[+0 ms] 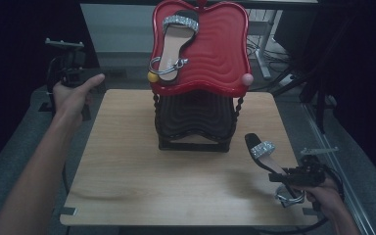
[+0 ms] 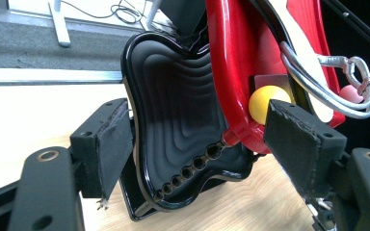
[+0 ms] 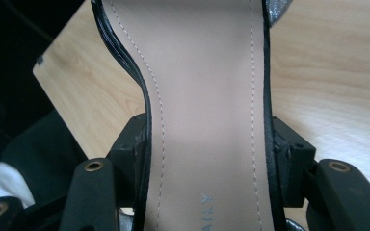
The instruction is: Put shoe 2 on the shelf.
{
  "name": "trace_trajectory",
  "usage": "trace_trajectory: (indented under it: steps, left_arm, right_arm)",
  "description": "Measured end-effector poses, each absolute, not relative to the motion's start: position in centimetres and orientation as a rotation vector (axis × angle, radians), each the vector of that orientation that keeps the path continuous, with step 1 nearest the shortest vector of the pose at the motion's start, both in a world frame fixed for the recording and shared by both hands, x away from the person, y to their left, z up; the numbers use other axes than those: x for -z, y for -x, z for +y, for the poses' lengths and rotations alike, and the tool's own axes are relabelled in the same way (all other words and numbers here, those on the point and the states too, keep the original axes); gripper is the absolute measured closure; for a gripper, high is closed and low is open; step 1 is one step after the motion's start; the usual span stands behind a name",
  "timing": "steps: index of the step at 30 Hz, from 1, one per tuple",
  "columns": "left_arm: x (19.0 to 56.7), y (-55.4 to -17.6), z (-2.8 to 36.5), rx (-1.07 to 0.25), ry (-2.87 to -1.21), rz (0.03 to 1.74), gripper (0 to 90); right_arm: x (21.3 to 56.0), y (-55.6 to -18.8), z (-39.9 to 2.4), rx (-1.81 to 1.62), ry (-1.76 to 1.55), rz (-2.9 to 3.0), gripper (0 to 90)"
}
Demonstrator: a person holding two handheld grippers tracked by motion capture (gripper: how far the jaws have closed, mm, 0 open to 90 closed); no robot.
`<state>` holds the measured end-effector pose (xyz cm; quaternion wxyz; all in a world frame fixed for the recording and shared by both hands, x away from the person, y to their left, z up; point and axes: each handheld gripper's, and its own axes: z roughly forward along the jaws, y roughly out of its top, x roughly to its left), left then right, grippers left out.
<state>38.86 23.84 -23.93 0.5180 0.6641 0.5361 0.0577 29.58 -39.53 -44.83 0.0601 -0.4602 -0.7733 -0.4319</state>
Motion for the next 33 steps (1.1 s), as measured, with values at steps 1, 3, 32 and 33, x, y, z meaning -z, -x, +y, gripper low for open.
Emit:
trace_trajectory:
  steps: [1,3,32,33]
  left_arm:
    - [24.0,-38.9,23.9,-0.139,-1.594,1.287,25.2]
    - [24.0,-38.9,23.9,-0.138,-1.595,1.287,25.2]
    - [23.8,-39.1,23.6,-0.127,-1.595,1.284,25.2]
    - [23.8,-39.1,23.5,-0.125,-1.594,1.284,25.2]
  right_arm:
    - [44.7,-29.7,-39.7,1.318,1.403,-2.332,42.7]
    - [44.5,-29.8,-40.3,1.349,1.418,-2.308,42.7]
    - [36.0,-34.6,-42.2,1.622,1.482,-2.187,42.7]
    - [35.6,-34.9,-42.1,1.623,1.484,-2.186,42.7]
